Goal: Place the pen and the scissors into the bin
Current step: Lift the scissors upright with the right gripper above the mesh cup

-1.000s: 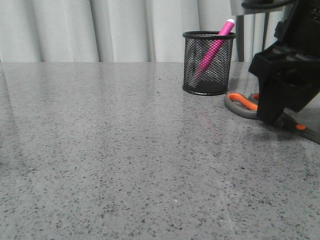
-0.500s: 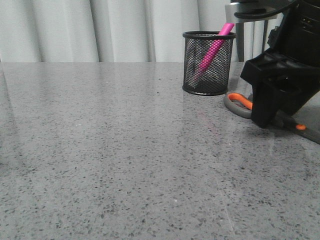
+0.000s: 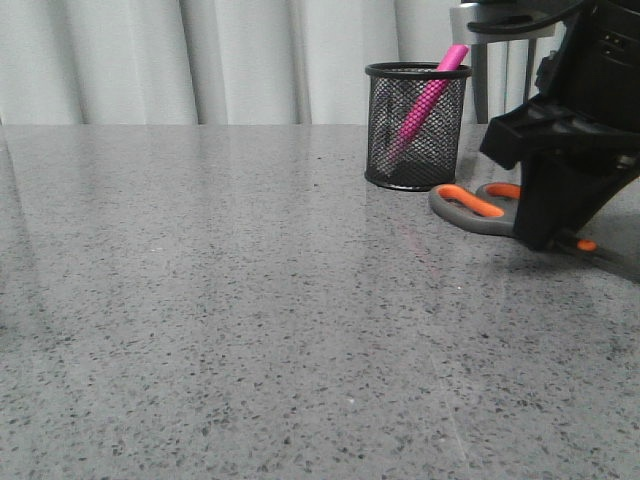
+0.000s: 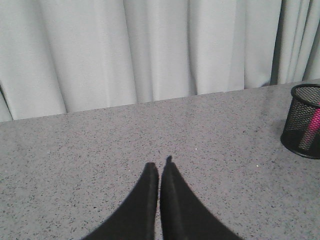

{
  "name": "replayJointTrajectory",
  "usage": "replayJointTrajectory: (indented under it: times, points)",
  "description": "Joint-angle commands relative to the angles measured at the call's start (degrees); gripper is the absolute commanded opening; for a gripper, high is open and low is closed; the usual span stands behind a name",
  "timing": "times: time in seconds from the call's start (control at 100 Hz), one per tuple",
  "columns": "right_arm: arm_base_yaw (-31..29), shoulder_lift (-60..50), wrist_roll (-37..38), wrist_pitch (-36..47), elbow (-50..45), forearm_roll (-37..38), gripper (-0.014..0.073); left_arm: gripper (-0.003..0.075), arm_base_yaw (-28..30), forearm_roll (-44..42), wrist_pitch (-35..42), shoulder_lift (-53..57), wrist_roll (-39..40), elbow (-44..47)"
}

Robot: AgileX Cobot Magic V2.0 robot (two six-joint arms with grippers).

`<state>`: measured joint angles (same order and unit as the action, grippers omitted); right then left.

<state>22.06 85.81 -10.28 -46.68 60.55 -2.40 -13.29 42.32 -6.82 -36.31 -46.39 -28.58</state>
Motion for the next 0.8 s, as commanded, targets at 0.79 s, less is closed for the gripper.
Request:
replayJointTrajectory:
  times: [0.79]
  points:
    - [0.3,-2.9,3.7,84.2,-2.9,-3.6,-0.0076,-0.0019,0.3,0.8,4.5,0.1,0.6,-1.7]
